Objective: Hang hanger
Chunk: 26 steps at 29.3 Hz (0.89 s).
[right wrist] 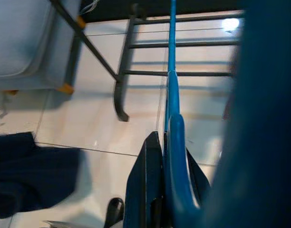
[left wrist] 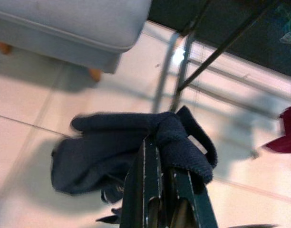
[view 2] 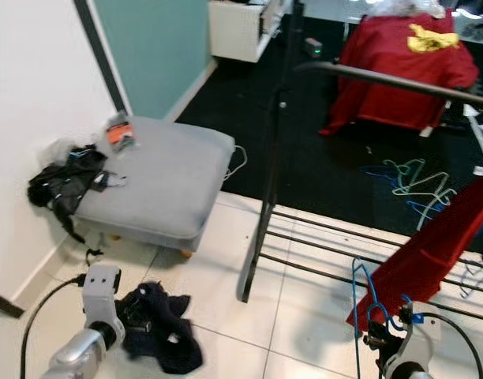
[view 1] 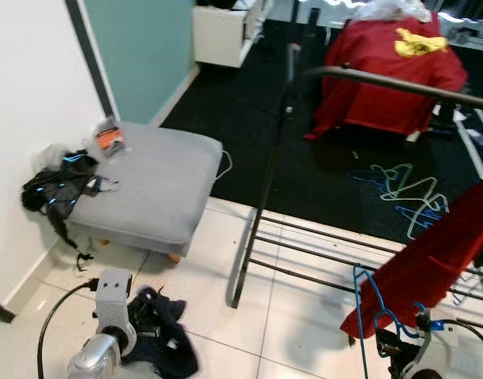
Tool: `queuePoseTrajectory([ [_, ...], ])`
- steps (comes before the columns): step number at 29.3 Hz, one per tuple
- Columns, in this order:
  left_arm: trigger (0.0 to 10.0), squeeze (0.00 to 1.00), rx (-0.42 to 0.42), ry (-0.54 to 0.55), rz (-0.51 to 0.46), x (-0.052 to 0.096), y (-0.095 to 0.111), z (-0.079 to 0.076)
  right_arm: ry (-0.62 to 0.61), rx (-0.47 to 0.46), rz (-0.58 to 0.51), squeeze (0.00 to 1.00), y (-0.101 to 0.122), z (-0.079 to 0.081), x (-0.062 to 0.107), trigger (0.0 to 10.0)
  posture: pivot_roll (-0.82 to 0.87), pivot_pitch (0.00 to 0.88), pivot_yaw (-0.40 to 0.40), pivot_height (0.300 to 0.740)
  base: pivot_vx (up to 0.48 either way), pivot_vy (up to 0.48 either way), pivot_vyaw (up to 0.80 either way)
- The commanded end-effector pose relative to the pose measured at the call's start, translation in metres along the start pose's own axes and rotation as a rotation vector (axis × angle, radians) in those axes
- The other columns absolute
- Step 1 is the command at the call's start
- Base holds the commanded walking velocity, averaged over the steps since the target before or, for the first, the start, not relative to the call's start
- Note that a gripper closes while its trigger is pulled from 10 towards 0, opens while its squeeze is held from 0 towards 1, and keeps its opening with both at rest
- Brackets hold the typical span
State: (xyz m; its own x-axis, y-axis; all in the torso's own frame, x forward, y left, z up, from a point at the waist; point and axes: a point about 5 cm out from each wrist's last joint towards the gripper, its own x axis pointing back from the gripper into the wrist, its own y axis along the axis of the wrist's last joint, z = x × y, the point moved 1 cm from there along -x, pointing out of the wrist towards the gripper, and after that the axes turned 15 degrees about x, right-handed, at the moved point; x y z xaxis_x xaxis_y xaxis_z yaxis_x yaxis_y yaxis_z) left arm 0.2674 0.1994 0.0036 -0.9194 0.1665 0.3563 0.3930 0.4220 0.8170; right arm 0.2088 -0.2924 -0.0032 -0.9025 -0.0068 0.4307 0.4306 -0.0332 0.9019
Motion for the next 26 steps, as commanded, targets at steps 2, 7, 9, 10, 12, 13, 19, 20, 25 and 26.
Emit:
queuePoseTrajectory([
  [2,10.0,0.00,0.016,-0.053,0.008,-0.004,-0.003,-0.004,-0.012,0.005,0.027,0.00,-0.008,-0.004,0.000,10.0,0.06,0.117,-0.072,0.740,0.000,0.000,0.68],
  [7,10.0,0.00,-0.003,-0.078,0.011,-0.008,-0.004,-0.009,-0.018,0.003,0.030,0.00,-0.007,-0.005,-0.006,10.0,0.07,0.093,-0.084,0.740,0.000,0.000,0.68],
  [9,10.0,0.00,-0.003,-0.078,0.011,-0.008,-0.004,-0.009,-0.018,0.003,0.030,0.00,-0.007,-0.005,-0.006,10.0,0.07,0.093,-0.084,0.740,0.000,0.000,0.68],
  [10,10.0,0.00,-0.005,-0.083,0.007,-0.011,-0.004,-0.010,-0.019,0.000,0.030,0.00,-0.006,-0.006,-0.008,10.0,0.08,0.077,-0.095,0.740,0.000,0.000,0.68],
  [12,10.0,0.00,-0.006,-0.086,0.004,-0.013,-0.003,-0.011,-0.016,-0.004,0.031,0.00,-0.005,-0.006,-0.011,10.0,0.08,0.067,-0.102,0.740,0.000,0.000,0.68],
  [13,10.0,0.00,-0.008,-0.088,0.002,-0.014,-0.003,-0.012,-0.014,-0.006,0.031,0.00,-0.005,-0.006,-0.012,10.0,0.08,0.067,-0.102,0.740,0.000,0.000,0.68],
  [19,10.0,0.00,-0.008,-0.099,-0.004,-0.015,-0.001,-0.011,-0.004,-0.007,0.031,0.00,-0.004,-0.002,-0.016,10.0,0.07,0.048,-0.091,0.740,0.000,0.000,0.68],
  [20,10.0,0.00,-0.005,-0.104,-0.003,-0.015,-0.001,-0.010,-0.003,-0.007,0.030,0.00,-0.005,-0.001,-0.017,10.0,0.07,0.047,-0.088,0.740,0.000,0.000,0.68],
  [25,10.0,0.00,0.005,-0.119,0.017,-0.012,-0.003,-0.005,0.009,-0.013,0.027,0.00,-0.010,0.003,-0.016,10.0,0.08,0.062,-0.061,0.740,0.000,0.000,0.68],
  [26,10.0,0.00,0.007,-0.124,0.021,-0.011,-0.004,-0.004,0.011,-0.014,0.026,0.00,-0.011,0.003,-0.016,10.0,0.08,0.062,-0.061,0.740,0.000,0.000,0.68],
])
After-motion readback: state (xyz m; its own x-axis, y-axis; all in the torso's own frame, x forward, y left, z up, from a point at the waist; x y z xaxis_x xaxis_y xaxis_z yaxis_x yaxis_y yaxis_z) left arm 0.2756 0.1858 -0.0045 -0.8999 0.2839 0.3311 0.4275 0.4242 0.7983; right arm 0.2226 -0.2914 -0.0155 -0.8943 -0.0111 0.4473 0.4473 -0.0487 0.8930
